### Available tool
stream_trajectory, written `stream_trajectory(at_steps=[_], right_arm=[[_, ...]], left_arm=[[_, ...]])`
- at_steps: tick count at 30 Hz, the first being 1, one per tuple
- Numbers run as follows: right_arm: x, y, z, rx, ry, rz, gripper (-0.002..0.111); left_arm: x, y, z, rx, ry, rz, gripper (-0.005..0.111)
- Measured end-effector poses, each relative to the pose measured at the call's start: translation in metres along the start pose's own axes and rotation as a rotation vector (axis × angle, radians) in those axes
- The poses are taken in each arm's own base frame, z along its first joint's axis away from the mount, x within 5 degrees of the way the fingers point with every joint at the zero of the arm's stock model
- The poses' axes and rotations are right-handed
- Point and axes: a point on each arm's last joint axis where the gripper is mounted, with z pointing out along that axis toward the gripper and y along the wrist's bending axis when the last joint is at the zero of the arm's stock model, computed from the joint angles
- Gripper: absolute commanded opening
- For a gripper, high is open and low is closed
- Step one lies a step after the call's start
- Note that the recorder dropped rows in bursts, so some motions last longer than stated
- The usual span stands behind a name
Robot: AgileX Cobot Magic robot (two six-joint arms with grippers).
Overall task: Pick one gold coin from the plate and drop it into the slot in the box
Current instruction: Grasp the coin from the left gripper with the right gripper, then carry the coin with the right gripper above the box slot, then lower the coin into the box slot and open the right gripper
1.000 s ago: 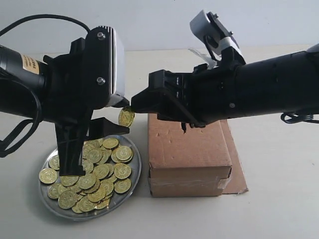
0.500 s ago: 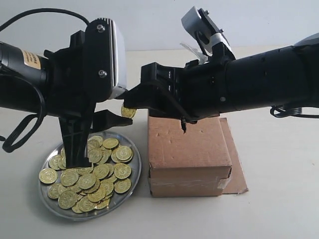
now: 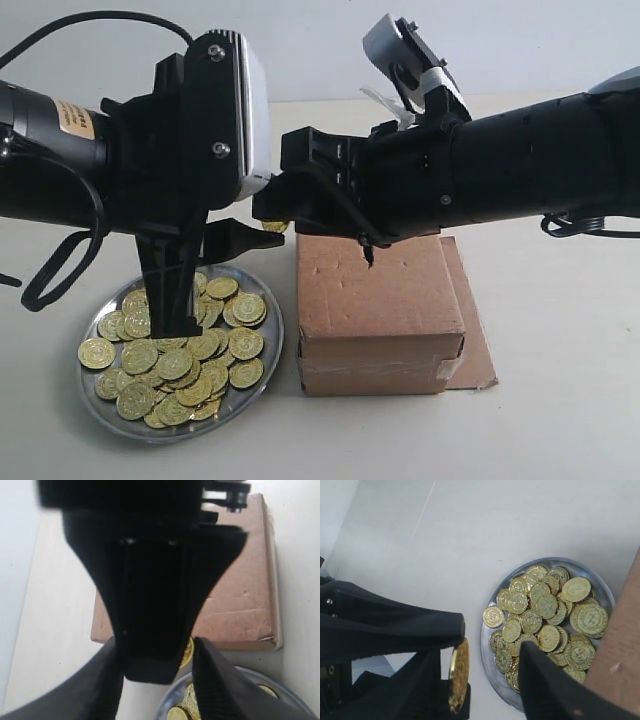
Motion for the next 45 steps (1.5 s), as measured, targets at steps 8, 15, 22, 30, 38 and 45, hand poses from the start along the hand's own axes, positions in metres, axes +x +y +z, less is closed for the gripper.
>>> stream_trajectory(at_steps=[8, 15, 22, 30, 38, 45], right_arm=[[0.000, 0.001, 0.000, -0.003, -0.002, 0.005, 0.004], [0.000, 0.000, 0.001, 0.008, -0.010, -0.013, 0.000], [-0.006, -0.005, -0.003, 0.086, -0.066, -0.044, 0.000], [-0.014, -0.010, -0.010, 0.271, -0.026, -0.161, 0.000], [-0.039, -0.020, -0.024, 0.697, 0.179, -0.225, 0.000], [-0.045, -0.025, -0.007, 0.717, 0.260, -0.126, 0.000]], left_arm=[[0.001, 0.000, 0.002, 0.004, 0.007, 0.019, 0.041], [0.002, -0.001, 0.007, 0.010, 0.017, 0.024, 0.055], [0.007, -0.005, 0.007, 0.052, 0.064, 0.047, 0.067], [0.026, -0.002, 0.003, 0.076, 0.210, -0.058, 0.067], [0.030, -0.005, 0.002, 0.100, 0.256, -0.102, 0.067], [0.031, -0.006, 0.002, 0.110, 0.273, -0.160, 0.067]])
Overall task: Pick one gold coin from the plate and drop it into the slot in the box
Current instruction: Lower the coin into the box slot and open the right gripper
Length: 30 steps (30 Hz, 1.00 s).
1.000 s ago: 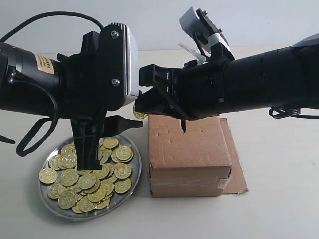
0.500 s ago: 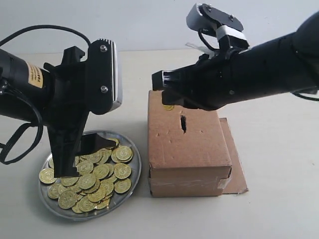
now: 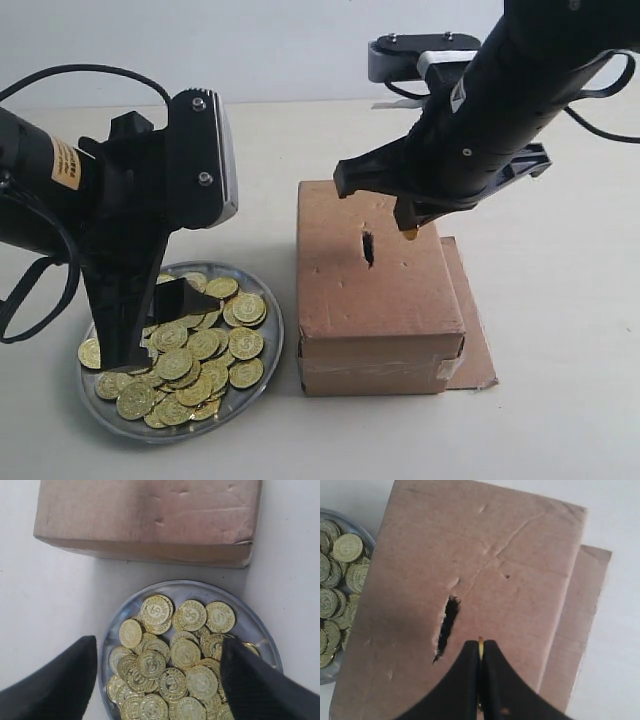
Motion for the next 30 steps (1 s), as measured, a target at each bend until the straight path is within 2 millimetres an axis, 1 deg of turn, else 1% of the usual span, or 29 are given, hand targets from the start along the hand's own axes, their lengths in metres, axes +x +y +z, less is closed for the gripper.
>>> stream_trajectory(at_steps=[5, 8, 15, 25, 30], right_arm=[[-0.006, 0.003, 0.020, 0.004, 0.057, 0.017, 0.000], [-0.009, 0.007, 0.026, -0.018, 0.071, 0.041, 0.000], [-0.022, 0.016, 0.024, -0.071, 0.051, 0.081, 0.000], [-0.021, 0.016, 0.031, -0.066, 0.088, 0.087, 0.000], [-0.021, 0.016, 0.031, -0.065, 0.089, 0.088, 0.000]], left_arm=[[0.002, -0.002, 0.000, 0.023, 0.019, -0.015, 0.067], [0.002, -0.004, 0.000, 0.039, 0.021, -0.028, 0.067], [0.001, -0.005, 0.000, 0.057, 0.011, -0.058, 0.067], [0.001, -0.005, 0.000, 0.057, 0.011, -0.058, 0.067], [0.001, -0.005, 0.000, 0.057, 0.011, -0.058, 0.067]])
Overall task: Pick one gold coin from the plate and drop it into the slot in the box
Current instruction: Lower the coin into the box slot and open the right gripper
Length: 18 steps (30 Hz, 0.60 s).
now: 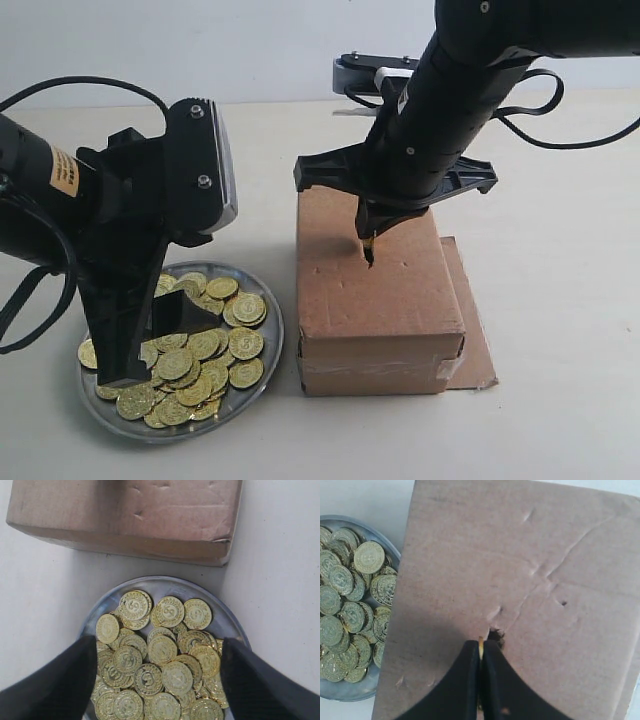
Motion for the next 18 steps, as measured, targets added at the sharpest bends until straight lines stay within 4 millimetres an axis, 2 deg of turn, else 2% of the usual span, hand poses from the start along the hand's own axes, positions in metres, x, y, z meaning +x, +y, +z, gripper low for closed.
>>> stream_trajectory(at_steps=[18], right_arm=[[0.0007, -0.0024, 0.0000, 0.027, 0.007, 0.025, 0.000]], left_arm=[[0.0000, 0.0000, 0.0000, 0.000, 0.000, 0.000, 0.067]])
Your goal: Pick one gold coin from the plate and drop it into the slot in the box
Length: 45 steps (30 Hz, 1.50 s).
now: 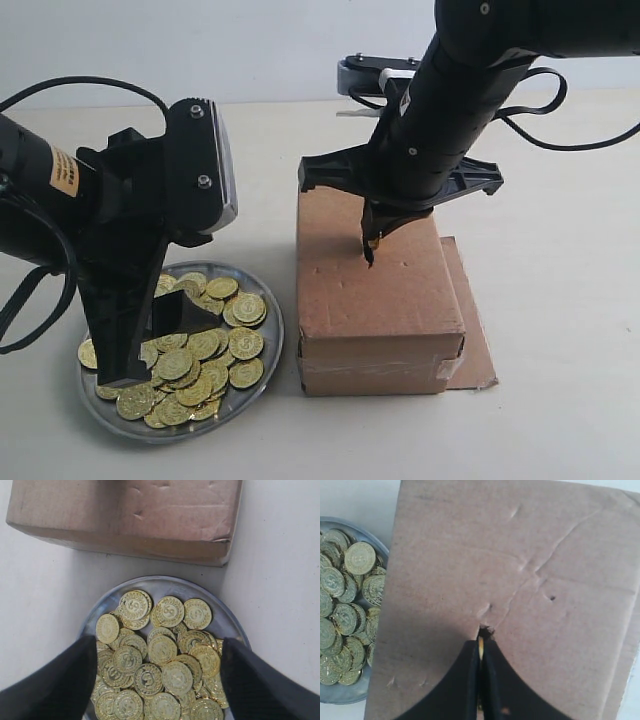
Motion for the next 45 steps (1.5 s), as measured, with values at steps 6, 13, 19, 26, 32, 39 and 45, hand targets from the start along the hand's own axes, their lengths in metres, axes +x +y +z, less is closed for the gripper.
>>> stream_trajectory(at_steps=[6, 13, 19, 26, 32, 39, 45], right_arm=[[0.0003, -0.0013, 0.0000, 0.014, 0.003, 0.014, 0.000], [0.0004, -0.0010, 0.0000, 0.011, 0.005, 0.019, 0.000], [0.0006, -0.0005, 0.0000, 0.005, 0.007, 0.024, 0.000], [0.0006, -0.0005, 0.0000, 0.005, 0.007, 0.024, 0.000], [0.0003, -0.0003, 0.0000, 0.004, 0.003, 0.024, 0.004], [-0.0005, 0.0001, 0.0000, -0.001, -0.005, 0.026, 0.020], [-0.0006, 0.0004, 0.0000, -0.005, -0.006, 0.028, 0.024]], left_arm=[[0.0000, 0.0000, 0.0000, 0.000, 0.000, 0.000, 0.067], [0.0000, 0.0000, 0.0000, 0.000, 0.000, 0.000, 0.067], [0.0000, 0.0000, 0.0000, 0.000, 0.000, 0.000, 0.067], [0.0000, 0.0000, 0.0000, 0.000, 0.000, 0.000, 0.067], [0.0000, 0.0000, 0.0000, 0.000, 0.000, 0.000, 0.067], [0.0000, 0.0000, 0.0000, 0.000, 0.000, 0.000, 0.067], [0.0000, 0.0000, 0.0000, 0.000, 0.000, 0.000, 0.067]])
